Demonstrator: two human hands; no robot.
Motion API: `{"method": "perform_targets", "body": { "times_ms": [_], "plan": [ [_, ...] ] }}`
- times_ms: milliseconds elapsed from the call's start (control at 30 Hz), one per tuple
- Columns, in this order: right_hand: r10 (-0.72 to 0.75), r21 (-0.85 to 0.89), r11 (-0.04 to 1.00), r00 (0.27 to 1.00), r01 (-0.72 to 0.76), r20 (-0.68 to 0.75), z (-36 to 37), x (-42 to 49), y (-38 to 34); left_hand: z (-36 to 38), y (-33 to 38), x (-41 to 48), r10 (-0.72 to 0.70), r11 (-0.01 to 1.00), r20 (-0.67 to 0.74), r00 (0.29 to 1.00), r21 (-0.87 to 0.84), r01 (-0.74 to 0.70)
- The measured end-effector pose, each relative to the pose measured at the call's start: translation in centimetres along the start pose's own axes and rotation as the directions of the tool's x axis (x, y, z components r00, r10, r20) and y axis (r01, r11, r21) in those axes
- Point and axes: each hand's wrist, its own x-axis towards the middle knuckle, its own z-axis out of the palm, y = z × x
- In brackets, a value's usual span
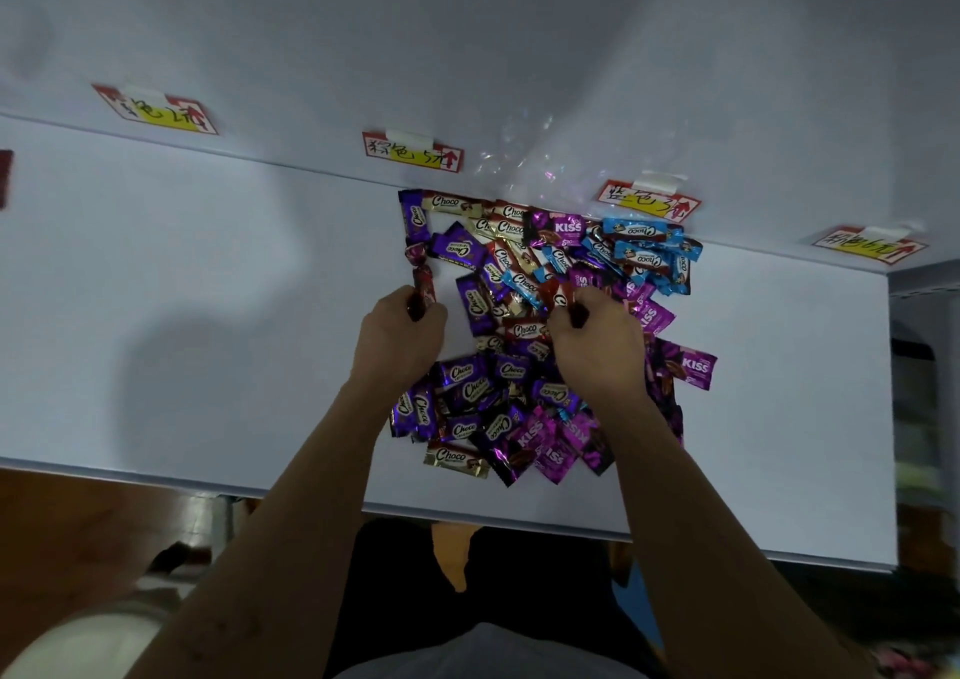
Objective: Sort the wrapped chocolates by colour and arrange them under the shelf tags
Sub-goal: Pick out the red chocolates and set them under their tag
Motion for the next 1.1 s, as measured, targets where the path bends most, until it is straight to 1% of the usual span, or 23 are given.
{"method": "perform_targets", "body": {
  "times_ms": [67,167,233,300,367,433,533,600,667,800,900,967,1033,1100],
  "plan": [
    [-0.064,-0.015,0.998,0.998,0.064,0.010,0.0,0.7,-0.9,-0.5,0.5,-0.6,0.039,0.995,-0.004,0.999,-0.096,-0.039],
    [-0.186,-0.095,0.978,0.983,0.186,0.015,1.0,2.6,-2.7,-0.9,1.3,-1.2,0.061,0.974,-0.017,0.998,-0.217,-0.063],
    [-0.242,-0.156,0.959,0.970,0.236,-0.015,1.9,3.7,-3.5,-1.2,1.3,-1.4,0.062,0.962,-0.026,0.998,-0.264,-0.066],
    [-0.268,-0.196,0.947,0.962,0.254,-0.049,2.8,4.6,-3.9,-1.5,1.0,-1.6,0.059,0.959,-0.018,0.998,-0.276,-0.062],
    [-0.281,-0.206,0.942,0.958,0.264,-0.059,3.6,5.2,-3.8,-1.7,0.6,-1.8,0.041,0.958,0.028,0.999,-0.285,-0.031],
    [-0.293,-0.230,0.933,0.955,0.277,-0.037,4.3,5.6,-3.4,-1.8,0.1,-2.0,0.004,0.954,0.086,0.996,-0.298,0.022],
    [-0.295,-0.320,0.903,0.955,0.287,0.024,4.7,6.0,-2.9,-2.3,-0.2,-2.1,-0.011,0.918,0.179,0.984,-0.389,0.081],
    [-0.305,-0.362,0.883,0.952,0.298,0.039,5.0,6.1,-2.9,-2.6,-0.5,-2.1,-0.014,0.894,0.214,0.977,-0.435,0.107],
    [-0.320,-0.388,0.868,0.947,0.311,0.044,5.4,5.5,-3.0,-2.8,-0.8,-2.3,-0.037,0.877,0.224,0.974,-0.460,0.140],
    [-0.291,-0.379,0.883,0.956,0.278,0.023,5.7,4.4,-2.6,-3.1,-1.0,-2.5,-0.100,0.785,0.268,0.958,-0.570,0.241],
    [-0.286,-0.392,0.879,0.958,0.273,0.026,5.7,4.0,-2.5,-3.4,-1.0,-2.4,-0.125,0.803,0.264,0.956,-0.540,0.254],
    [-0.279,-0.420,0.864,0.958,0.278,0.062,5.7,3.5,-2.5,-3.5,-1.0,-2.4,-0.147,0.802,0.254,0.956,-0.535,0.265],
    [-0.276,-0.429,0.856,0.957,0.288,0.093,5.7,2.8,-2.3,-3.7,-1.0,-2.2,-0.168,0.749,0.253,0.953,-0.596,0.291],
    [-0.277,-0.393,0.874,0.957,0.286,0.081,5.6,2.2,-2.0,-3.9,-1.3,-2.1,-0.175,0.691,0.242,0.954,-0.660,0.294]
  ]
}}
